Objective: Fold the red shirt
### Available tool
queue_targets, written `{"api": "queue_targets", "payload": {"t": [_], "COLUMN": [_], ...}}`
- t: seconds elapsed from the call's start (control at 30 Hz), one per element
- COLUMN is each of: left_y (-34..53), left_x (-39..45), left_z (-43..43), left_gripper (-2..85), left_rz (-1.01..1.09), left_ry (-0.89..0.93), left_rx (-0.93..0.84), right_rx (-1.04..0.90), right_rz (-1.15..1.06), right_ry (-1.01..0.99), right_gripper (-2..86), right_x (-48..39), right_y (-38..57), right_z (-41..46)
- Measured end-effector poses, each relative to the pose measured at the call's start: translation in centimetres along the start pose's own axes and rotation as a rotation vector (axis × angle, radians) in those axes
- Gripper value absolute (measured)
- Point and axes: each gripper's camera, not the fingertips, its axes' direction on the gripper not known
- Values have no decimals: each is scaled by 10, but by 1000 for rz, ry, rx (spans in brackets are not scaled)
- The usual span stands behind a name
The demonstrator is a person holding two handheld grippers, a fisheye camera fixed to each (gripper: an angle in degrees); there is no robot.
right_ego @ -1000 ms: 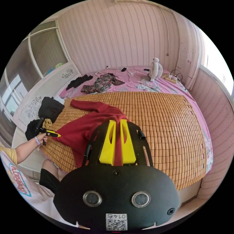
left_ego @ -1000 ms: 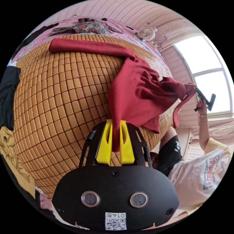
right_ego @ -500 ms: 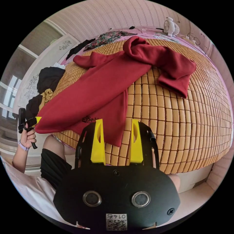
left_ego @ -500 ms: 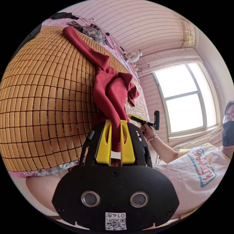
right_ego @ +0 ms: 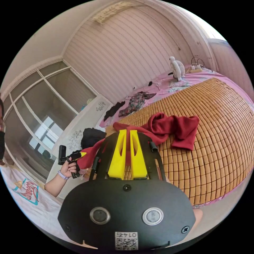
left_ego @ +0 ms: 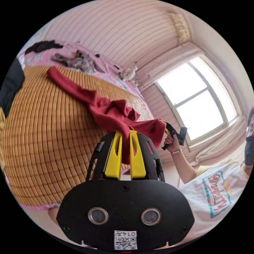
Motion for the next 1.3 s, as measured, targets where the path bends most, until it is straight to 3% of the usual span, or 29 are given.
{"api": "queue_targets", "payload": {"t": [0.13,0.33,0.43,0.53,0.67,0.83,1.0,1.13,1.23,1.3], "left_y": [-36,22,58,65,49,52,9,-4,2,19], "left_x": [91,247,296,311,266,248,270,277,261,221], "left_z": [-94,-258,-307,-314,-266,-224,-243,-263,-254,-227], "left_gripper": [32,33,36,40,38,33,31,30,30,31], "left_rz": [210,610,721,710,616,658,725,734,735,642], "left_ry": [40,-55,-125,-206,-210,-458,-548,-548,-568,-504], "left_rx": [250,615,760,736,544,554,638,767,731,617], "right_rx": [338,593,670,582,414,269,374,526,440,335], "right_rz": [-292,-723,-844,-781,-660,-518,-488,-624,-649,-629], "right_ry": [-190,-329,-280,-303,-265,-168,-252,-304,-264,-204], "right_gripper": [11,11,10,10,10,10,10,10,10,10], "right_x": [-86,-220,-262,-261,-233,-193,-211,-229,-204,-176], "right_y": [-61,-77,-77,-101,-126,-163,-213,-193,-156,-122], "right_z": [-115,-252,-277,-256,-192,-91,-85,-110,-104,-88]}}
